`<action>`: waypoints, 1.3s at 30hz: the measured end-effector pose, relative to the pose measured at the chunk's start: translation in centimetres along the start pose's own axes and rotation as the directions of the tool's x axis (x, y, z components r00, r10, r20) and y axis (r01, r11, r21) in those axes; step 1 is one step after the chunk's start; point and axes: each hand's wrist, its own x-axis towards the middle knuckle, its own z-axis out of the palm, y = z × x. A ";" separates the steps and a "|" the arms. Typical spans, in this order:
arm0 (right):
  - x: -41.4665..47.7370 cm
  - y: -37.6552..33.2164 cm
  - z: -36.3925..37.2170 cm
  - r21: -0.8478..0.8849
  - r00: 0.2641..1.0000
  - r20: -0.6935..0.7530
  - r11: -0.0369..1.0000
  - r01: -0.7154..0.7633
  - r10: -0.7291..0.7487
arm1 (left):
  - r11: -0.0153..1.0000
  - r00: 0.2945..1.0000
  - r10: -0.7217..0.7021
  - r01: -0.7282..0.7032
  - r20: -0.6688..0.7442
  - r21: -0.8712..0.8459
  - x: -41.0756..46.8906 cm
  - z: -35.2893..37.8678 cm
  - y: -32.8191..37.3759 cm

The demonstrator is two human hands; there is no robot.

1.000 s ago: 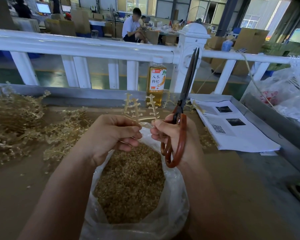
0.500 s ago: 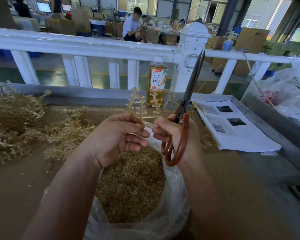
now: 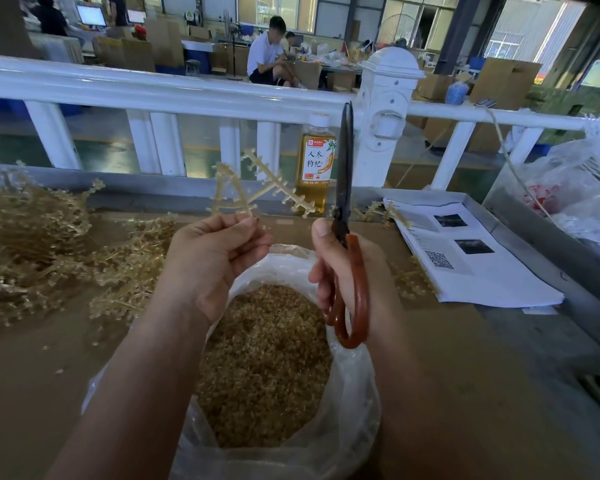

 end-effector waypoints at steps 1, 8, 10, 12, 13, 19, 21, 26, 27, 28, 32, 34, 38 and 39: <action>-0.2 0.0 -0.1 -0.032 0.998 0.059 0.999 0.007 -0.005 | 1.000 1.000 0.000 0.000 -0.005 -0.017 0.0 0.0 0.0; -0.8 0.2 0.6 -0.235 0.939 0.331 0.955 0.180 -0.095 | 0.998 0.995 0.049 -0.052 -0.082 -0.028 0.1 -0.3 0.2; -0.9 0.2 0.9 -0.262 0.936 0.339 0.947 0.184 -0.088 | 0.998 0.994 0.055 -0.058 -0.096 -0.022 0.2 -0.5 0.3; -0.8 0.2 0.8 -0.300 0.940 0.339 0.943 0.146 -0.038 | 0.999 0.995 0.044 -0.046 -0.095 -0.017 0.3 -0.6 0.4; -0.7 0.3 0.7 -0.327 0.939 0.343 0.936 0.131 -0.012 | 0.999 0.995 0.038 -0.040 -0.094 -0.020 0.4 -0.7 0.4; -0.4 0.8 0.7 -0.385 0.909 0.403 0.921 0.063 0.107 | 0.997 0.993 0.055 -0.060 -0.100 -0.044 0.5 -0.7 0.3; -0.4 0.9 0.7 -0.371 0.894 0.429 0.927 0.047 0.127 | 0.997 0.994 0.055 -0.060 -0.092 -0.055 0.5 -0.6 0.3; -0.3 0.9 0.4 -0.386 0.877 0.458 0.921 0.049 0.145 | 0.995 0.989 0.049 -0.061 -0.141 -0.078 0.7 -0.8 0.3; -0.3 1.0 0.4 -0.391 0.875 0.458 0.920 0.040 0.157 | 0.994 0.987 0.054 -0.067 -0.153 -0.087 0.7 -0.9 0.3; -0.3 0.9 0.3 -0.396 0.872 0.458 0.918 0.028 0.171 | 0.992 0.985 0.059 -0.076 -0.164 -0.100 0.8 -1.0 0.3; -0.2 0.8 0.4 -0.429 0.864 0.458 0.903 0.010 0.208 | 0.986 0.978 0.092 -0.116 -0.187 -0.119 1.0 -1.2 0.5; -0.1 0.7 0.5 -0.465 0.865 0.454 0.885 0.027 0.212 | 0.985 0.977 0.101 -0.125 -0.187 -0.121 1.2 -1.3 0.5; -0.2 0.5 0.4 -0.489 0.863 0.453 0.872 0.031 0.223 | 0.988 0.980 0.117 -0.131 -0.164 -0.079 1.0 -1.1 0.5; -0.3 0.5 0.4 -0.482 0.864 0.451 0.876 0.024 0.224 | 0.989 0.981 0.122 -0.133 -0.153 -0.060 0.9 -1.0 0.4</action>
